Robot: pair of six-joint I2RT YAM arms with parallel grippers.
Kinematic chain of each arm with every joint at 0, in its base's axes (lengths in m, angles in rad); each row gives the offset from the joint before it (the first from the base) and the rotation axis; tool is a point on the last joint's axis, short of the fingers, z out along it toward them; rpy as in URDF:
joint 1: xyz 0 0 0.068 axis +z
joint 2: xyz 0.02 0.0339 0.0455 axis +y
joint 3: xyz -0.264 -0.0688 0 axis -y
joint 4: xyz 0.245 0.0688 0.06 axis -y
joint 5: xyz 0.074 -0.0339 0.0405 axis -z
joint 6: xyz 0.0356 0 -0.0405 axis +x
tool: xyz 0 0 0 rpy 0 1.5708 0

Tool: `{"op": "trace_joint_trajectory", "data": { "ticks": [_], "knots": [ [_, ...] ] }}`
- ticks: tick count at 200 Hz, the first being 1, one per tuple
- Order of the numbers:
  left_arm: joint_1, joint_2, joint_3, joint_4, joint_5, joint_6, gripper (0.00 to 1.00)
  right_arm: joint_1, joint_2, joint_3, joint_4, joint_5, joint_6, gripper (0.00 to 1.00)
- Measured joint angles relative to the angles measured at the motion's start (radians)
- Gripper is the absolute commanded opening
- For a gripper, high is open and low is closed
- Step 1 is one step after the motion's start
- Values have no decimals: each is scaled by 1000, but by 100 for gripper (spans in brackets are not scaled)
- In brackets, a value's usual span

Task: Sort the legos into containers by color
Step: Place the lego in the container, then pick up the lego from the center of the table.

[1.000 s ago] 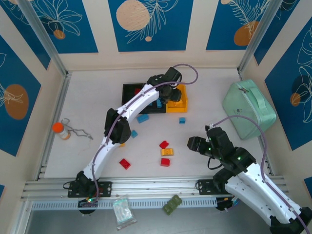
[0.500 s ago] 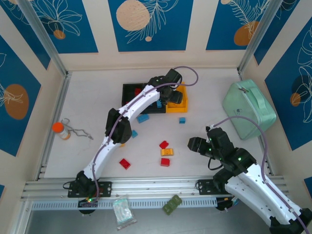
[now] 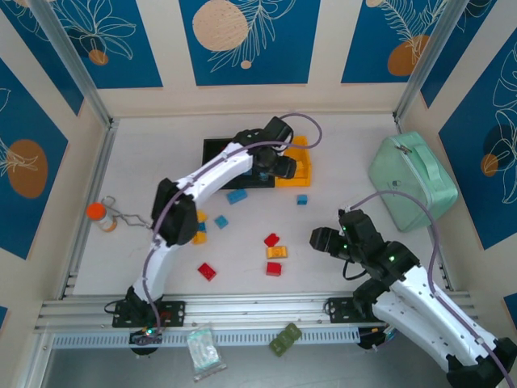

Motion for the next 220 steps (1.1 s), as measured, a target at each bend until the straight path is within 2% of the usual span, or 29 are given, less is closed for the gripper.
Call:
{"op": "trace_joint_trajectory", "data": {
  "ticks": [54, 79, 115, 161, 220],
  "knots": [
    [0, -462, -566, 182, 61, -60, 63, 0, 247, 85, 78, 31, -29, 69],
    [0, -633, -821, 240, 80, -103, 63, -3, 398, 156, 115, 60, -58, 70],
    [-1, -850, -1102, 300, 112, -188, 63, -24, 605, 250, 180, 100, -108, 70],
    [0, -1071, -1331, 379, 145, -303, 63, -79, 826, 376, 248, 129, -180, 68],
    [0, -1126, -1395, 396, 153, -364, 63, -134, 1048, 500, 292, 144, -250, 64]
  ]
}}
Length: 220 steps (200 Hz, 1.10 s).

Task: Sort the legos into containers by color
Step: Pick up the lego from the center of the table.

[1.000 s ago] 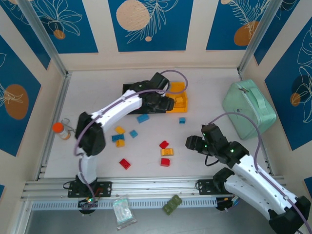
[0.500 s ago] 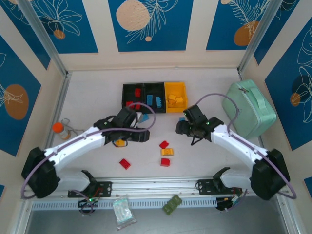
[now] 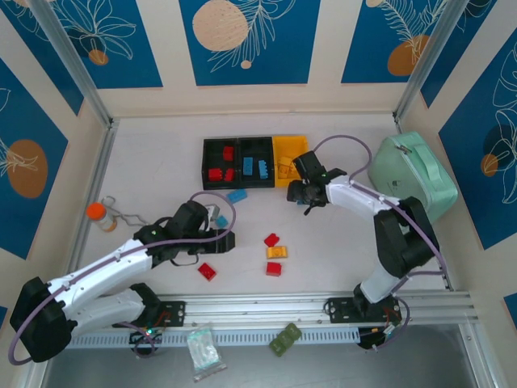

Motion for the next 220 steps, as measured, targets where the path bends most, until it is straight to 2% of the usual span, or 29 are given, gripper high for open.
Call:
{"op": "trace_joint_trajectory", "data": {
  "ticks": [21, 47, 72, 105, 159, 194, 220],
  "knots": [
    [0, 0, -2, 8, 0, -11, 63, -14, 64, 22, 4, 3, -19, 57],
    [0, 1, -3, 19, 0, -14, 63, -23, 117, 40, 8, 6, -37, 39],
    [0, 1, -3, 22, 0, -14, 63, -19, 122, 41, 8, 8, -48, 30],
    [0, 1, -6, 22, -1, -18, 63, 13, 89, 41, -8, 18, -54, 29],
    [0, 1, -6, 22, -39, -42, 63, 106, -64, 63, -79, 26, -53, 29],
    [0, 1, -10, 21, -55, -53, 63, 152, -65, 179, -126, 25, -54, 28],
    [0, -5, -14, 19, -61, -67, 63, 182, -10, 304, -142, 24, -61, 28]
  ]
}}
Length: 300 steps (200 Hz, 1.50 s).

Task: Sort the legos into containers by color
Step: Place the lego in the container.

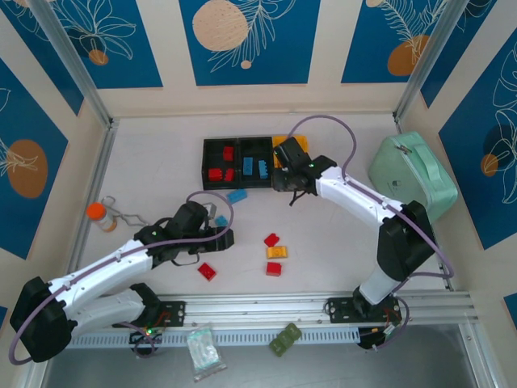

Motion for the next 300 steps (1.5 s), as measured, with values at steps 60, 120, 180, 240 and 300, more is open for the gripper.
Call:
{"op": "trace_joint_trajectory", "data": {
  "ticks": [60, 120, 180, 240, 300],
  "knots": [
    [0, -59, -8, -25, -19, -11, 63, 33, 265, 269, -42, -10, -16, 29],
    [0, -90, -42, -48, -35, -30, 63, 34, 507, 524, -128, 4, -30, 31],
    [0, -106, -58, -56, -42, -34, 63, 32, 611, 647, -211, 43, -30, 37],
    [0, -107, -60, -59, -45, -50, 63, 34, 617, 655, -237, 50, -31, 53],
    [0, -125, -60, -77, -49, -53, 63, 60, 422, 476, -187, 56, -30, 53]
  ]
}}
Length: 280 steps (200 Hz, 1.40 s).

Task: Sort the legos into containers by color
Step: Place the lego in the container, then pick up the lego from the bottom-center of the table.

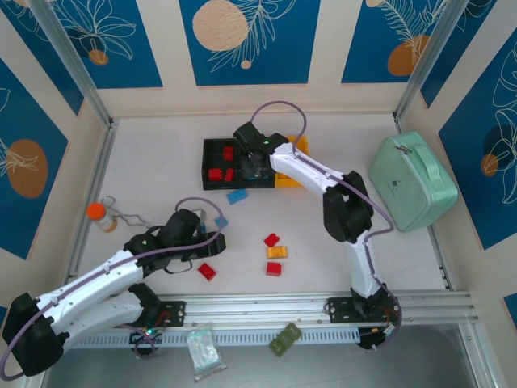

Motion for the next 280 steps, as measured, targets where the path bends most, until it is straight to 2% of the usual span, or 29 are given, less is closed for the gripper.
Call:
{"op": "trace_joint_trajectory", "data": {
  "ticks": [25, 52, 104, 137, 199, 280],
  "knots": [
    [0, -1, 0, -4, 1, 1, 63, 19, -180, -137, 41, -13, 2, 53],
    [0, -14, -11, 10, 15, 4, 64, 31, -340, -282, 82, -46, 9, 58],
    [0, -20, -24, 15, 71, 16, 64, 39, -482, -524, 116, -121, -50, 70],
    [0, -20, -33, 15, 103, 24, 64, 60, -543, -653, 136, -180, -136, 73],
    [0, -20, -40, 30, 135, 31, 64, 93, -557, -790, 162, -233, -270, 74],
    [0, -19, -74, 42, 137, 27, 64, 156, -384, -799, 210, -255, -334, 74]
  ]
}}
